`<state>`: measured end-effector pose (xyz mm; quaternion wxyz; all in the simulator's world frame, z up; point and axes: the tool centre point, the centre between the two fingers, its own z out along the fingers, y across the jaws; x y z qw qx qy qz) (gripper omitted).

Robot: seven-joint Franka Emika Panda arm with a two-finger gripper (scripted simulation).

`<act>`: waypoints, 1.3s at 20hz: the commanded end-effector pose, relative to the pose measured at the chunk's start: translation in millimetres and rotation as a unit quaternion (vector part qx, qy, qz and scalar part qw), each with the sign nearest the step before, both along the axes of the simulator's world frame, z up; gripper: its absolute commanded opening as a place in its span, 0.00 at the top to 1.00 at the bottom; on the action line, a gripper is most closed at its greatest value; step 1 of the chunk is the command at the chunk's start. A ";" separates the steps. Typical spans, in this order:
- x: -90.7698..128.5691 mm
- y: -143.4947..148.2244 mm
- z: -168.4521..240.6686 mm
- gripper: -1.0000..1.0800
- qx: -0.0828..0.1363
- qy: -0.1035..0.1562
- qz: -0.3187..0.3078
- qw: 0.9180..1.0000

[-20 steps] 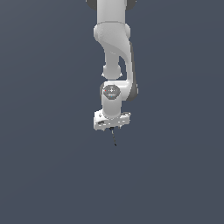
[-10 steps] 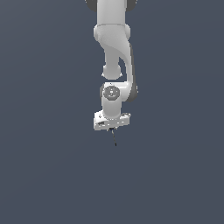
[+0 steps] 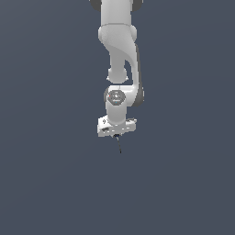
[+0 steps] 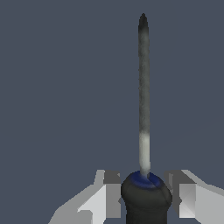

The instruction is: Pick up the object and move it to a goal position.

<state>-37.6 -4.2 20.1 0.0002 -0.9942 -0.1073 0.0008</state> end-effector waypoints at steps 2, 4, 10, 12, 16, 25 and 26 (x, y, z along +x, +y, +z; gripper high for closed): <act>6.3 -6.6 10.1 1.00 0.000 -0.001 0.000 1.000; 11.2 -12.1 18.2 1.00 0.000 -0.001 0.000 1.000; 32.3 -34.9 52.4 1.00 0.000 -0.001 0.000 1.000; 41.0 -44.3 66.1 1.00 0.000 -0.001 0.000 1.000; 59.8 -64.2 95.9 1.00 0.000 -0.001 0.000 1.000; 100.3 -106.1 158.4 1.00 0.000 -0.001 0.000 1.000; 104.1 -109.9 164.1 1.00 0.000 -0.001 0.000 1.000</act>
